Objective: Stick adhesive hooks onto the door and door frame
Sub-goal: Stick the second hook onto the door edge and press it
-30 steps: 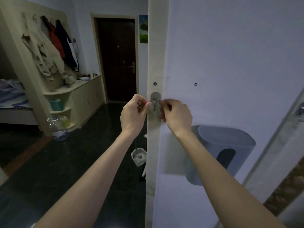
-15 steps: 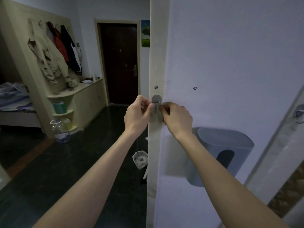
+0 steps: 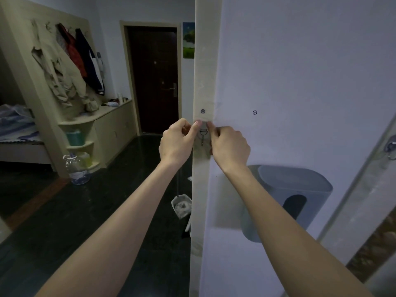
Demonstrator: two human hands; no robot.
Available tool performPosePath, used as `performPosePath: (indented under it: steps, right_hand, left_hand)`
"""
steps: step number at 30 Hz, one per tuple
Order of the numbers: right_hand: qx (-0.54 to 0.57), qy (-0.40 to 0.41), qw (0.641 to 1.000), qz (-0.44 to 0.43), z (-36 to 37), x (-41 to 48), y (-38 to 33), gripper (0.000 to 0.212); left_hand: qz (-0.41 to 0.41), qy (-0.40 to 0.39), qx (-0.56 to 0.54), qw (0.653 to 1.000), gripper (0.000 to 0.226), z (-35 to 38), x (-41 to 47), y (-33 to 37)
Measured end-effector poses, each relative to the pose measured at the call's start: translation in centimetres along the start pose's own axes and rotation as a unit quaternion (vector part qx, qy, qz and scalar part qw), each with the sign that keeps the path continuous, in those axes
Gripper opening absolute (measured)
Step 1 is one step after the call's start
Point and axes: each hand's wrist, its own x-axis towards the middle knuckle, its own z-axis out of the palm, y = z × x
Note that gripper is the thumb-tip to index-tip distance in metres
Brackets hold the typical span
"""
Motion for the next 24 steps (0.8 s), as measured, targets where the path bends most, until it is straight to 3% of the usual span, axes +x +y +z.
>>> performPosePath:
  steps: [5,15,24]
  right_hand:
    - [0.039,-0.053,0.998,0.017,-0.2,0.3,1.0,0.069]
    - [0.029,-0.026,0.999,-0.02,0.6,-0.7,1.7,0.047]
    - [-0.008,-0.024,0.999,-0.037,0.6,-0.9,1.8,0.038]
  left_hand:
    - [0.016,-0.001,-0.021,1.0,0.034,0.0,-0.7,-0.9]
    - [0.058,0.036,0.04,0.997,0.02,0.8,-2.2,-2.0]
    - [0.039,0.033,0.035,0.998,0.018,1.5,-2.7,-2.6]
